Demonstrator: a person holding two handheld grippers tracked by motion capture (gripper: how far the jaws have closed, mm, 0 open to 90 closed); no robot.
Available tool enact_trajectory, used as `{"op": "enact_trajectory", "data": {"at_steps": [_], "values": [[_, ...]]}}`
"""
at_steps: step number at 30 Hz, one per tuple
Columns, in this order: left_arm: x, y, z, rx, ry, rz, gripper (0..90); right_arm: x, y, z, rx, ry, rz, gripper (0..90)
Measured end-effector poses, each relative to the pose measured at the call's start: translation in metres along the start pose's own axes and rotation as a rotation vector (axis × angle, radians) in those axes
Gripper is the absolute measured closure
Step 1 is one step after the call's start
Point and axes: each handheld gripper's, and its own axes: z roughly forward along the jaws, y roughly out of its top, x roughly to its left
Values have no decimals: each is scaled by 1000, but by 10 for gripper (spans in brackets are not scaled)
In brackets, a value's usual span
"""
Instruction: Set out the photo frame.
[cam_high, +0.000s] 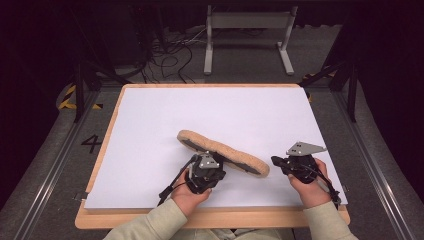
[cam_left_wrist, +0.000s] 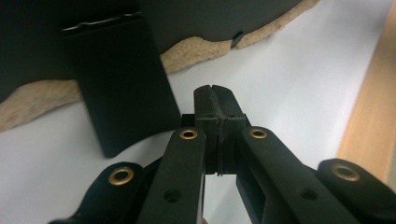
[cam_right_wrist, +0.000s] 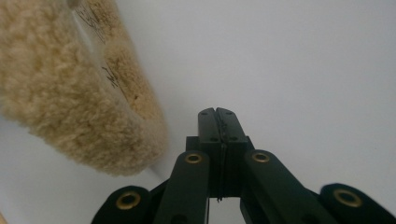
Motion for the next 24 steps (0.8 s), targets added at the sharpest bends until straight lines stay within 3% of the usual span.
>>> {"op": "enact_trajectory", "data": {"at_steps": [5,10,15,17,20,24], "values": [[-7,1,10,-6,58,15,900,0,-1,0,-5,-2,4,900],[-11,4,21,-8,81,25,900,0,-2,-1,-10,-6,10,900],[-16,4,31,-5,87,63,895,0,-2,-1,-11,-6,11,900],[-18,4,34,6,120,76,897,0,-2,-1,-12,-3,9,900],[-14,4,33,12,170,40,900,0,-2,-1,-13,-1,8,900],[-13,4,33,8,177,65,900,1,-1,-1,-18,1,6,900]]}}
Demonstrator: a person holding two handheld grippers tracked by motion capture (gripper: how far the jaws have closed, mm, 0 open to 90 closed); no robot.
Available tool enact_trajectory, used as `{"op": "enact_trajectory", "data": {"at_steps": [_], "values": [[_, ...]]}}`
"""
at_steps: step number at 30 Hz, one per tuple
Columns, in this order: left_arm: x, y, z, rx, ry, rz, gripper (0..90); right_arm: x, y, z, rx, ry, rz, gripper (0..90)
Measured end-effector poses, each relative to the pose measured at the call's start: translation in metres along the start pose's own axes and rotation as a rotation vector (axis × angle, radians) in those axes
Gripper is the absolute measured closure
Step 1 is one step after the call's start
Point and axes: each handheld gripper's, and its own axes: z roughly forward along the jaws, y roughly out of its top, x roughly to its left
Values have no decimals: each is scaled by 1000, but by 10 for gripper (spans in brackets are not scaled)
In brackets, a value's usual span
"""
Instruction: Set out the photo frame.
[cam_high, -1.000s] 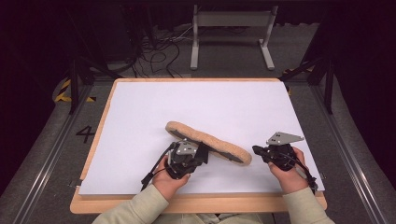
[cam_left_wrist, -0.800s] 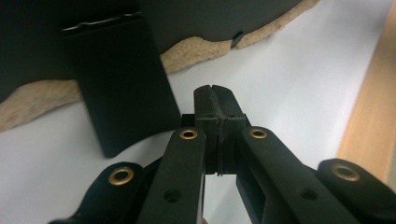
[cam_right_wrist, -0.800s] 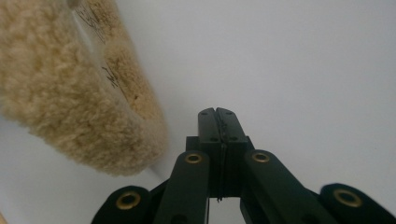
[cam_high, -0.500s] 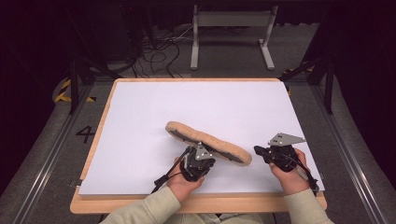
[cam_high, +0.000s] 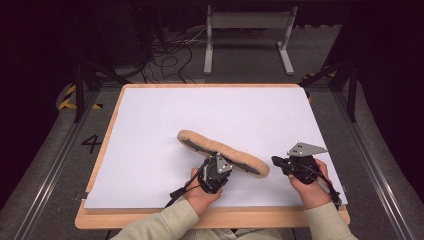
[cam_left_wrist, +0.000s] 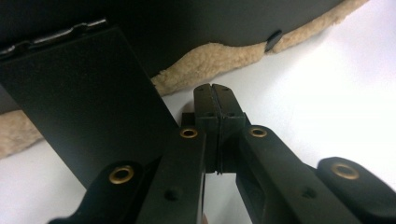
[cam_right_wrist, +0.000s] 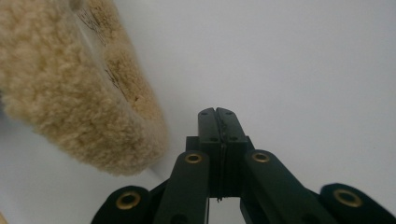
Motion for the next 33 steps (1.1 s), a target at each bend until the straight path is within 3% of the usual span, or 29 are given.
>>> {"op": "enact_trajectory", "data": {"at_steps": [7,16,19,21,33], "values": [[2,-1,-3,10,14,-5,900,0,1,0,-5,4,-2,900],[20,-9,-13,7,38,-54,900,1,4,3,-7,16,-8,900],[24,-11,-18,3,49,-53,900,1,5,4,-7,20,-11,900],[28,-13,-21,3,32,-73,900,2,5,5,-6,23,-12,900],[35,-16,-24,9,64,-109,900,6,10,12,-4,45,-27,900]]}}
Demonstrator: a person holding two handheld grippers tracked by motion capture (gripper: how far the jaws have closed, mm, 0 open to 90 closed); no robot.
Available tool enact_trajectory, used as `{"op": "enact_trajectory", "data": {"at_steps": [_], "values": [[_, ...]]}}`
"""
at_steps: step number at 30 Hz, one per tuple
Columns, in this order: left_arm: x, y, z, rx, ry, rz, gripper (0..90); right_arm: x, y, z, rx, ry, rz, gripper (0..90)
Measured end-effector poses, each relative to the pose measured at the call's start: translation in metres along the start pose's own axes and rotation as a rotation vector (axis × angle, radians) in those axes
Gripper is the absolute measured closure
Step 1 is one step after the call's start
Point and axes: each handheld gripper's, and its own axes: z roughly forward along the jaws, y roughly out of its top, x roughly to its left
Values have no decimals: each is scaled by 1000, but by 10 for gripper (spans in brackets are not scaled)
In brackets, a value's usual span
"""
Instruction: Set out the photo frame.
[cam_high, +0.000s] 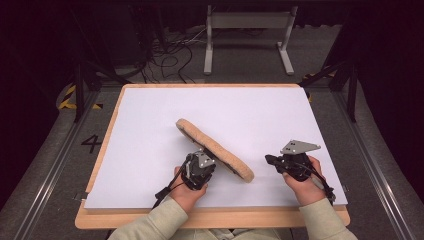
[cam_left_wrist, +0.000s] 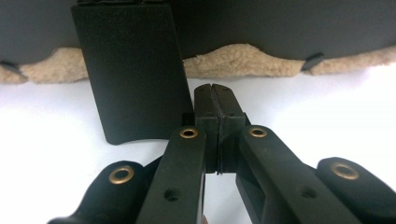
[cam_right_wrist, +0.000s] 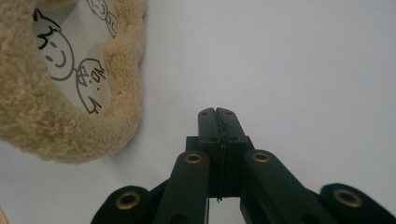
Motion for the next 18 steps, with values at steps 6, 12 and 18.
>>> {"op": "enact_trajectory", "data": {"at_steps": [6,12,18], "values": [[9,-1,0,-3,11,-28,900,2,1,1,-1,8,-8,900],[23,-2,-1,-6,29,-74,900,5,2,2,-1,16,-13,900],[34,-2,-2,-7,36,-98,900,12,4,6,2,31,-32,900]]}}
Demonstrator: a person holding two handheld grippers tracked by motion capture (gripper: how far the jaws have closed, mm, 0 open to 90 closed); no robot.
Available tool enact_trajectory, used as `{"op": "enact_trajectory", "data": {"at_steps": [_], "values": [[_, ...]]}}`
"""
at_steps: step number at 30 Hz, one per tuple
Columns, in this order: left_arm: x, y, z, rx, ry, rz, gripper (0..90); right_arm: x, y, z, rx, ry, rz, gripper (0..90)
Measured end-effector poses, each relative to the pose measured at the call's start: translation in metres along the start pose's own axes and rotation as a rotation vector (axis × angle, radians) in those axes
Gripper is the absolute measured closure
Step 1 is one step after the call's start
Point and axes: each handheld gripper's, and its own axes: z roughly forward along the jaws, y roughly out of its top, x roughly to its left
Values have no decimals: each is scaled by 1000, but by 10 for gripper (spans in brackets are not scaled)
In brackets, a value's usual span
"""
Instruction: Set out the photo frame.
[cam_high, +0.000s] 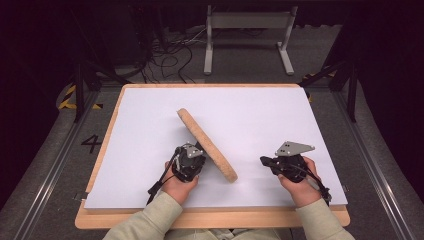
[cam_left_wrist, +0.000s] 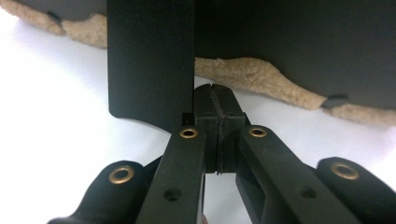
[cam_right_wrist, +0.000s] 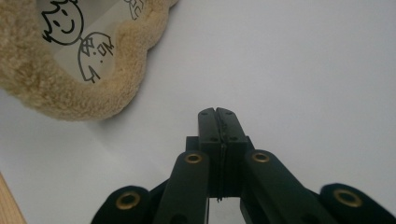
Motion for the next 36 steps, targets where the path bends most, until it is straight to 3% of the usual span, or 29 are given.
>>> {"op": "enact_trajectory", "data": {"at_steps": [3,8,11,20,23,25,31,36], "values": [[0,-1,-1,-1,-6,-6,900,4,1,2,0,7,-8,900],[1,-4,-13,-2,-50,9,899,17,6,12,15,37,-53,900],[1,-6,-21,-3,-48,37,897,24,8,22,32,61,-74,900],[14,-13,-37,-18,-39,9,886,46,16,43,50,131,-152,900],[18,-15,-39,-13,-33,11,885,55,18,46,47,165,-184,900],[19,-15,-40,-12,-35,4,883,59,20,46,51,157,-208,900],[21,-16,-44,-15,-36,-4,879,67,21,47,56,188,-226,900],[25,-19,-51,-22,-35,-12,872,82,24,49,56,229,-266,900]]}}
